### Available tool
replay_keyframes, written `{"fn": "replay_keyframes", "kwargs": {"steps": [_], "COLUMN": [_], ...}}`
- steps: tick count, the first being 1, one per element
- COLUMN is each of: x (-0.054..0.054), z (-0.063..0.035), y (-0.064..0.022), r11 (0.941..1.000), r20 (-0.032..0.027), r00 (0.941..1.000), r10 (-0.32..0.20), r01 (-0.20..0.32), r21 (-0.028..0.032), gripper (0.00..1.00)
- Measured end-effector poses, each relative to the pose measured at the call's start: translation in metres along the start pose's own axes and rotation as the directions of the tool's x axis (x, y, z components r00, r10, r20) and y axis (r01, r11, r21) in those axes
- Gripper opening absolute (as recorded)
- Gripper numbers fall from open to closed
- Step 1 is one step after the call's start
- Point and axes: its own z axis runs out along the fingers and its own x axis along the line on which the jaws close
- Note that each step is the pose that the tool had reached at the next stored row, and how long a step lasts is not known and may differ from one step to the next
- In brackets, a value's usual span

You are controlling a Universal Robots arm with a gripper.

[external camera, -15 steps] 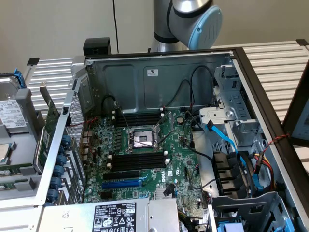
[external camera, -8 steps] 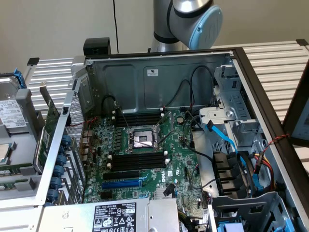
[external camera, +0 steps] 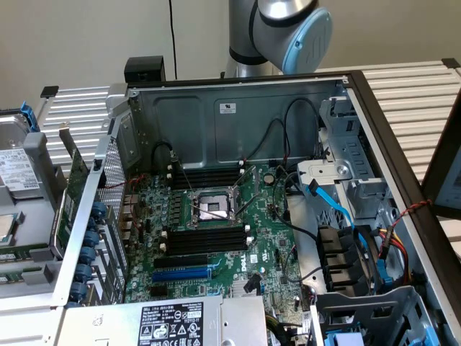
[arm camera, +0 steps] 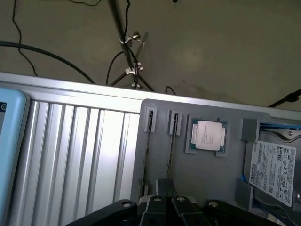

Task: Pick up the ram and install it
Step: 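Pick up the ram and move it above insertion slot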

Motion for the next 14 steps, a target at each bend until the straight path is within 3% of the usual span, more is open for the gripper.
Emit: {"fn": "replay_keyframes", "kwargs": {"steps": [6,14], "x": [0.004,0.010], "z": [0.0105,0.0249], "y": [-0.0001,-0.0005], "r11": [0.9999,0.9998], "r20": [0.0007,0.0012], "r00": [0.9999,0.9998], "r10": [0.010,0.021], "r01": [-0.010,-0.021], "r21": [-0.0016,-0.0012], "gripper": [0.36,0.36]}}
